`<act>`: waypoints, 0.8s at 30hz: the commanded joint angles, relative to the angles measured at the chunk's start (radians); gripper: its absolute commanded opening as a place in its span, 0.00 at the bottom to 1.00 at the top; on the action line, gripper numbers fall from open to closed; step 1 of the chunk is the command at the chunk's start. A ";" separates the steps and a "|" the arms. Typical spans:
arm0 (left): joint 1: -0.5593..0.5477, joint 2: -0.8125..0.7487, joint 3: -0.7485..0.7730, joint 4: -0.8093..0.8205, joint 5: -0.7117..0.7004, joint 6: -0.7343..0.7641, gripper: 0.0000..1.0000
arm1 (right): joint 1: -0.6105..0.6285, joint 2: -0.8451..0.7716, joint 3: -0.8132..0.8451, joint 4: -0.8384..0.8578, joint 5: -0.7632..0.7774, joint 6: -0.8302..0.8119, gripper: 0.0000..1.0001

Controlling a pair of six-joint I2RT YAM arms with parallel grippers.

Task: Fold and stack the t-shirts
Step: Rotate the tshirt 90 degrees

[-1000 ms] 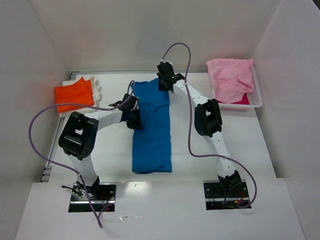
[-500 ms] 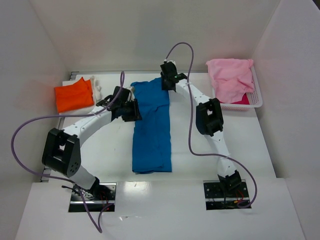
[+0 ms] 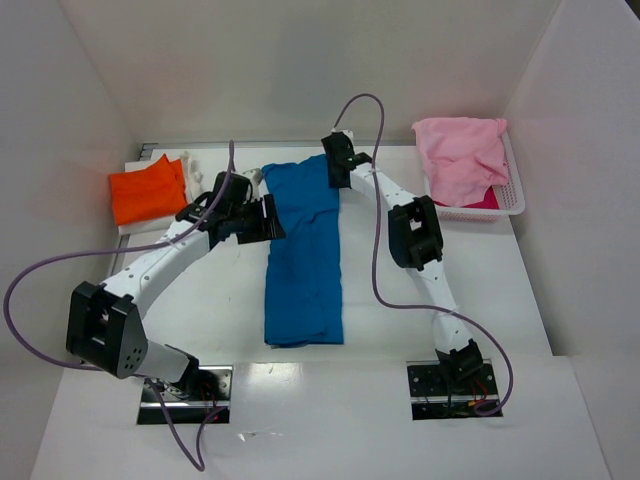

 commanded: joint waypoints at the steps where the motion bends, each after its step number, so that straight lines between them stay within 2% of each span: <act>1: -0.001 -0.023 -0.024 -0.009 0.015 -0.002 0.68 | -0.014 -0.007 -0.004 -0.013 0.090 -0.012 0.43; 5: -0.001 -0.044 -0.030 -0.018 0.025 -0.002 0.70 | -0.037 -0.061 0.036 -0.041 0.110 0.006 0.44; 7: -0.001 -0.044 -0.030 -0.018 0.037 -0.002 0.76 | -0.037 -0.106 0.058 -0.041 0.073 0.006 0.48; 9: -0.001 -0.048 -0.042 -0.018 0.054 -0.002 0.77 | -0.037 -0.132 0.091 -0.041 0.005 0.006 0.55; 11: -0.001 -0.059 -0.063 -0.013 0.087 0.003 0.80 | -0.037 -0.151 0.136 -0.041 -0.140 0.012 0.58; 14: -0.001 -0.081 -0.088 0.008 0.197 0.044 0.80 | -0.037 -0.145 0.188 -0.041 -0.295 0.038 0.63; 17: -0.005 -0.087 -0.088 -0.010 0.277 0.087 0.81 | -0.016 -0.098 0.252 -0.051 -0.342 0.046 0.66; 20: -0.039 -0.087 -0.088 -0.029 0.271 0.083 0.82 | 0.022 -0.057 0.294 -0.062 -0.355 0.037 0.75; 24: -0.114 -0.052 -0.099 -0.029 0.172 0.025 0.83 | 0.045 -0.005 0.321 -0.072 -0.338 0.046 0.89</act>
